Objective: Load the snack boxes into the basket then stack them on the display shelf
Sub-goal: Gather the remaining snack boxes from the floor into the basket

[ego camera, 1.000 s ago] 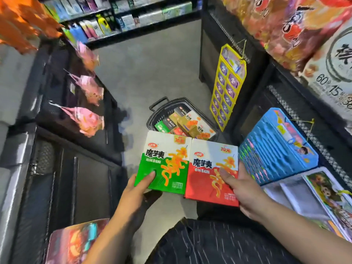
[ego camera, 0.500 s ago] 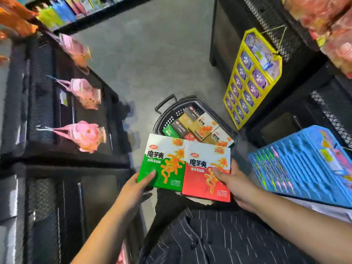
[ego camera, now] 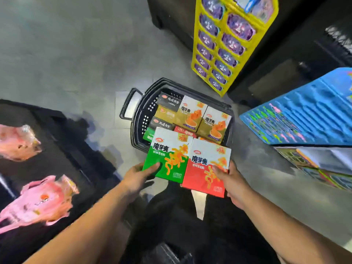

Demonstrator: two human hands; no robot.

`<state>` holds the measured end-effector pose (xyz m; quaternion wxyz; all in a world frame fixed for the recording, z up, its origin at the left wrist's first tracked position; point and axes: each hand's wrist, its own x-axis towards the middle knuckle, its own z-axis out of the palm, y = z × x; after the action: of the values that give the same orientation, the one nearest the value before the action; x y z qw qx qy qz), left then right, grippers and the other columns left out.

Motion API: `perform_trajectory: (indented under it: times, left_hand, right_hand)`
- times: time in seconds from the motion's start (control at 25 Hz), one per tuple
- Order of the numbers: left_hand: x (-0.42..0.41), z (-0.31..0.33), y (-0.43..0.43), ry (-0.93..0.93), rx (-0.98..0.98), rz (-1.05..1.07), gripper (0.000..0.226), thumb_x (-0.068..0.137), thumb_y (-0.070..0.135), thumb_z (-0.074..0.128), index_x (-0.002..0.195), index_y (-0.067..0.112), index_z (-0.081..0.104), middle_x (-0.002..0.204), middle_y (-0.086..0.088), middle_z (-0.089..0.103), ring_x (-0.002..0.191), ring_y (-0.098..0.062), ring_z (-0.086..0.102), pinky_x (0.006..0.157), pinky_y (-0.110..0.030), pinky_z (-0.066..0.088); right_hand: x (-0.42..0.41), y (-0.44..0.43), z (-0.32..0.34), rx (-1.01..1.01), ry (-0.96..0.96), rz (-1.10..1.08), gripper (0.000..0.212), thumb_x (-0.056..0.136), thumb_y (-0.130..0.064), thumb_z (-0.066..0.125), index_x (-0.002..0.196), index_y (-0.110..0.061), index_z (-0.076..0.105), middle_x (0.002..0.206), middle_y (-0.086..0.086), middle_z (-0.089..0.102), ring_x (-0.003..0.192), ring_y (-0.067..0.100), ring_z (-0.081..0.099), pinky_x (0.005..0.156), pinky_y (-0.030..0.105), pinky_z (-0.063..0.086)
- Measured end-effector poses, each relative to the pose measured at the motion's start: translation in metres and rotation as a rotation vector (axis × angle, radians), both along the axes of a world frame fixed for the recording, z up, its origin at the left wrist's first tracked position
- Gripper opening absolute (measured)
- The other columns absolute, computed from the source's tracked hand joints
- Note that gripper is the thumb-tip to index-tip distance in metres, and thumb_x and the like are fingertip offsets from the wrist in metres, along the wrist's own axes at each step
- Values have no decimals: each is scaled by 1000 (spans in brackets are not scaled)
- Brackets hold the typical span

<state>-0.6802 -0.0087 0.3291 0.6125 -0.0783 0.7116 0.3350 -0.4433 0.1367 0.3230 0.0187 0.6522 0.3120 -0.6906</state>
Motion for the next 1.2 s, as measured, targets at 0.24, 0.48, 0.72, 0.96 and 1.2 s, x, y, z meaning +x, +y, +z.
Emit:
perform_trajectory:
  times: [0.24, 0.48, 0.72, 0.96, 1.2]
  left_hand:
    - [-13, -121, 35, -30, -45, -68, 30, 83, 30, 71, 107, 13, 66, 96, -5, 71, 89, -20, 60, 79, -28, 50]
    - [-8, -211, 54, -34, -89, -28, 4, 90, 12, 67, 93, 15, 66, 74, 10, 74, 72, -4, 66, 60, -14, 52]
    - [-11, -233, 48, 207, -126, -289, 71, 67, 74, 71, 114, 21, 65, 117, 0, 65, 103, -15, 65, 104, -38, 47]
    - [-7, -217, 60, 362, -199, -689, 104, 74, 82, 53, 151, 15, 34, 149, -15, 42, 138, -32, 41, 116, -44, 32]
    - [-16, -224, 47, 446, -90, -746, 75, 81, 69, 60, 133, 16, 52, 124, -6, 64, 120, -26, 56, 105, -38, 43]
  right_hand:
    - [-4, 7, -122, 31, -105, -94, 32, 92, -26, 67, 117, -35, 51, 114, -3, 68, 94, 18, 70, 86, 48, 56]
    - [5, 3, -205, 105, -130, -95, 40, 91, -26, 68, 126, -34, 49, 121, -3, 66, 103, 21, 67, 84, 47, 56]
    - [-5, -8, -220, 359, -334, 103, 49, 88, -42, 65, 133, -34, 49, 121, 1, 61, 108, 19, 62, 88, 37, 52]
    - [-5, -12, -220, 441, -483, 317, 52, 97, -45, 51, 142, -23, 37, 128, 4, 57, 114, 28, 57, 83, 40, 49]
    - [-5, -27, -227, 465, -293, 95, 49, 98, -42, 52, 142, -27, 37, 129, -2, 55, 114, 17, 59, 77, 26, 52]
